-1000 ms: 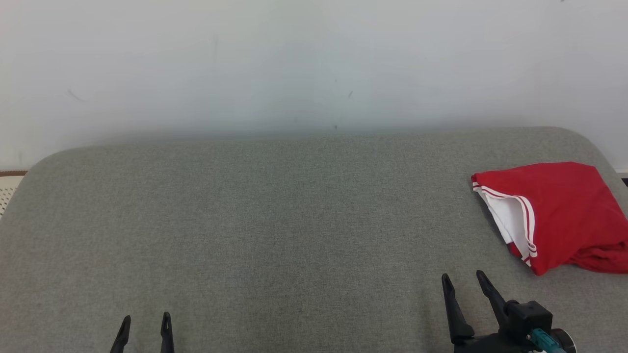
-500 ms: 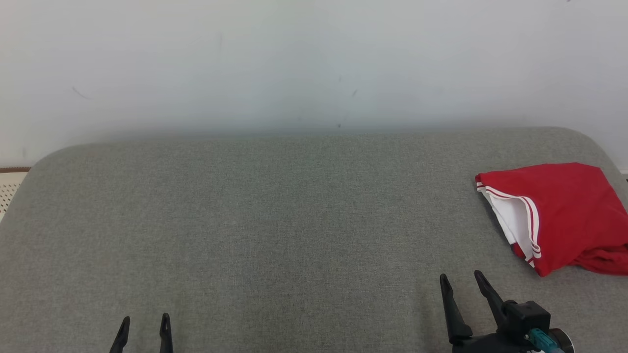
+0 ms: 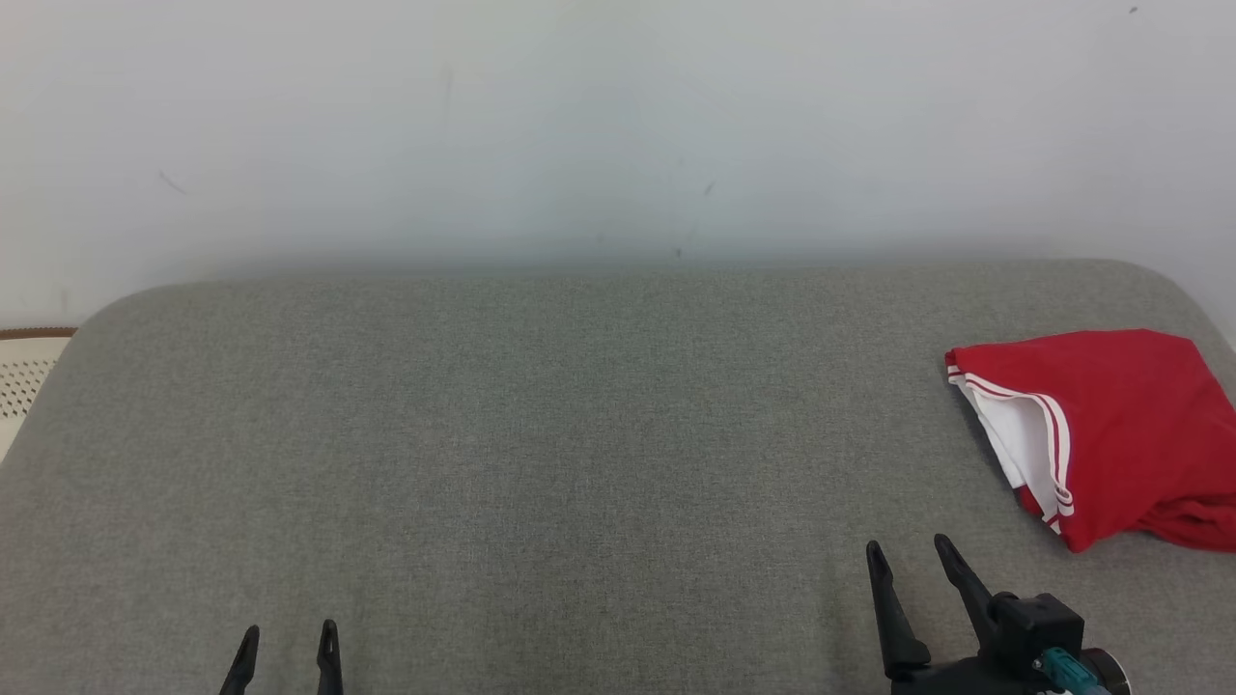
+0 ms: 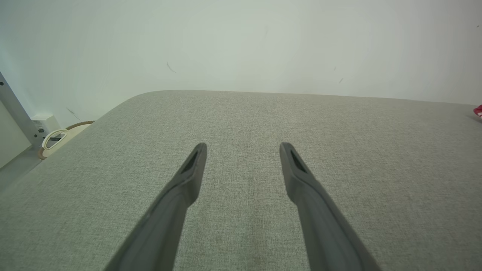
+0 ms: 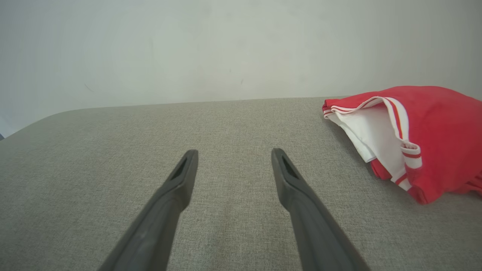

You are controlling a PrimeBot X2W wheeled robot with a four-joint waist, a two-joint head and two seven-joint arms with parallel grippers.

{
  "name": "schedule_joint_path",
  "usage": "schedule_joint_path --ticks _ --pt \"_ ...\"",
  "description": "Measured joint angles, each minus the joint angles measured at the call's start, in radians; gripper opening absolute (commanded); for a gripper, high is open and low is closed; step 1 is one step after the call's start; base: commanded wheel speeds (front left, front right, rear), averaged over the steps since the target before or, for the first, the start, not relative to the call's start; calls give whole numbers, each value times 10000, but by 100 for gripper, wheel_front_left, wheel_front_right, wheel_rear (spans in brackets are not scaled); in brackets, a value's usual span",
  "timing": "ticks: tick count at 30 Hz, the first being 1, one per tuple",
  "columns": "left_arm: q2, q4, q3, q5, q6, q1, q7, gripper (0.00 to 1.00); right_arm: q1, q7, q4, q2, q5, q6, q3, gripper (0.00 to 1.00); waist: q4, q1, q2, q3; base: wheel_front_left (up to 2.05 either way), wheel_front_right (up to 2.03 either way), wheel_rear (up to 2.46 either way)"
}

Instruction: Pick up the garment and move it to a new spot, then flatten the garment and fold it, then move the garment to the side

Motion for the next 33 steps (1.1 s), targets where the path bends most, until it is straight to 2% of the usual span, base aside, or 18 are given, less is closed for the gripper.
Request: schedule_joint_path --ticks 19,22,23,29,33 --pt "2 12 6 -105 -8 -1 0 100 -7 0 -180 -184 150 0 403 100 -51 0 0 29 0 0 0" --pt "6 148 -71 -280 -238 -1 0 100 -7 0 -178 -186 150 0 408 100 -39 0 0 26 0 0 0" --pt "-4 257 -109 -328 -293 11 0 0 0 0 -153 -184 150 0 410 0 -33 0 0 22 0 0 0" --pt "-71 796 -157 -374 -301 73 94 0 410 44 290 -136 238 0 403 0 -32 0 0 24 0 0 0" --pt "-79 915 -69 -1106 -364 58 353 0 441 184 267 -127 995 0 274 0 -19 0 0 39 0 0 0"
